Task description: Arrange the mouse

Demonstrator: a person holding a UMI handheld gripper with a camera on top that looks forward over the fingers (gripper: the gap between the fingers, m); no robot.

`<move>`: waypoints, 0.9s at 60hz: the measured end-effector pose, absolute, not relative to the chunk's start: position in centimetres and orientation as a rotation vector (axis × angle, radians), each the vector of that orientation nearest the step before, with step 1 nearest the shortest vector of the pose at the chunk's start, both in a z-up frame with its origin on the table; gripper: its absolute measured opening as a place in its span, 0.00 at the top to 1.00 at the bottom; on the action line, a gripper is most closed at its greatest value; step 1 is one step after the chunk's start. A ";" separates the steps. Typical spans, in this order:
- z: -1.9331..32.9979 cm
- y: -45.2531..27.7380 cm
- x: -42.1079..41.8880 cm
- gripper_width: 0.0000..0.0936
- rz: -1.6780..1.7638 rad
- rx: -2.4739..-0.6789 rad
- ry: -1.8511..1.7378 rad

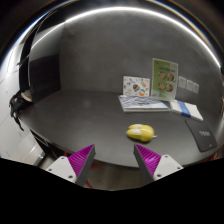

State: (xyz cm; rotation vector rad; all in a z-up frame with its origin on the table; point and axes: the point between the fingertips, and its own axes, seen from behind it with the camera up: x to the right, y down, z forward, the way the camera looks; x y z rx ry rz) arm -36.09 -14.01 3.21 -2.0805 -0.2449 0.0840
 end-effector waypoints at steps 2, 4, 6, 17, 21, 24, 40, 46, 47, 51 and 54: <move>3.1 -13.0 -34.1 0.12 0.063 -2.071 -0.264; 3.0 -12.1 -32.4 0.12 0.043 -2.061 -0.288; 2.7 -11.2 -31.1 0.12 0.029 -2.051 -0.316; 0.2 -8.0 -26.3 0.13 0.009 -2.062 -0.398; -0.5 -7.0 -25.6 0.13 0.012 -2.071 -0.418; -0.5 -6.2 -25.7 0.13 0.030 -2.068 -0.421; -1.0 0.2 -25.3 0.13 0.096 -2.120 -0.423; -1.4 2.8 -25.5 0.13 0.141 -2.162 -0.338; -1.5 3.0 -25.7 0.15 0.163 -2.176 -0.316; -1.5 4.4 -25.1 0.28 0.139 -2.175 -0.279; -1.5 4.7 -24.9 0.43 0.135 -2.183 -0.245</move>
